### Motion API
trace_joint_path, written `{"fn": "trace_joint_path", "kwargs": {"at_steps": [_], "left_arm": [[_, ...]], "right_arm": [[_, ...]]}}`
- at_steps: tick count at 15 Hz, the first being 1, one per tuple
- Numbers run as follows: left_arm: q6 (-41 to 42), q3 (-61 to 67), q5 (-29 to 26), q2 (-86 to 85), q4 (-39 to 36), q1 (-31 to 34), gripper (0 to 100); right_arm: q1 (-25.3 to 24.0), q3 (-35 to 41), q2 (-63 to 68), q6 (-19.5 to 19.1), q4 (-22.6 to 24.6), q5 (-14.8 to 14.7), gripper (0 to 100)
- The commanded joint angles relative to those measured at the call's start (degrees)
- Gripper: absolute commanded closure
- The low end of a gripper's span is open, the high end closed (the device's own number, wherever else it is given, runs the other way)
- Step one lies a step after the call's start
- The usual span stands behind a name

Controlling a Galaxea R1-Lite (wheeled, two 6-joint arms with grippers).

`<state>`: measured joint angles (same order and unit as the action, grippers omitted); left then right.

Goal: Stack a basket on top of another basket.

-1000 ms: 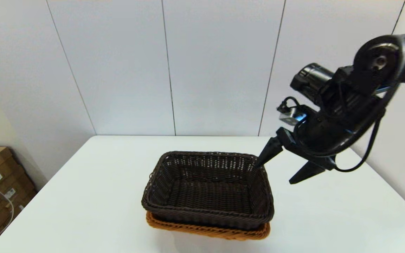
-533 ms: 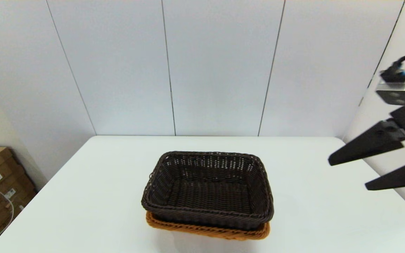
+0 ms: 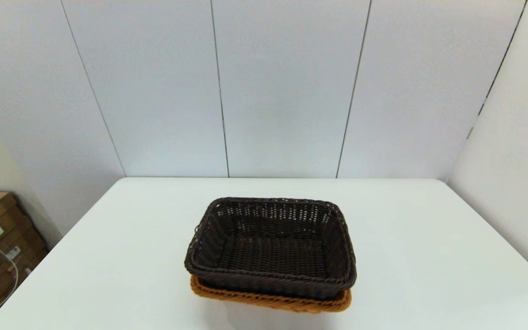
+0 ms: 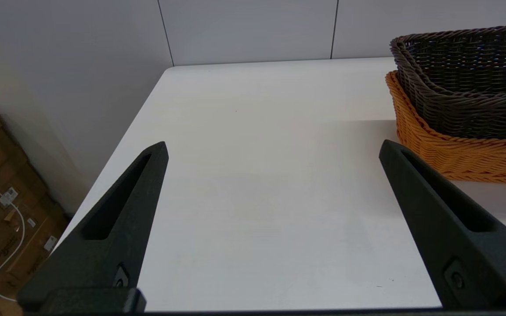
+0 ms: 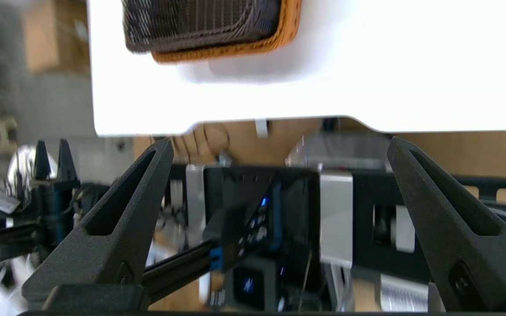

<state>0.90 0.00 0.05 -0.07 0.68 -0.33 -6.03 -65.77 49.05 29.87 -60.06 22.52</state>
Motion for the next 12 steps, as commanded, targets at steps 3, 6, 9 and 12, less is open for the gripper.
{"fn": "trace_joint_path", "kwargs": {"at_steps": [3, 6, 9, 12], "left_arm": [[-0.02, 0.26, 0.04, 0.07, 0.02, -0.02, 0], [-0.02, 0.26, 0.04, -0.01, 0.02, -0.02, 0], [-0.02, 0.26, 0.04, 0.07, 0.02, -0.02, 0], [-0.02, 0.26, 0.04, -0.01, 0.02, -0.02, 0]], "right_arm": [[5.77, 11.10, -22.07, 0.28, 1.44, -0.02, 0], [5.86, 15.23, -29.02, 0.19, 3.02, -0.28, 0], [5.86, 16.64, -34.64, -0.16, 3.99, -0.37, 0], [5.86, 20.86, -40.18, -4.47, 4.96, -3.71, 0]]}}
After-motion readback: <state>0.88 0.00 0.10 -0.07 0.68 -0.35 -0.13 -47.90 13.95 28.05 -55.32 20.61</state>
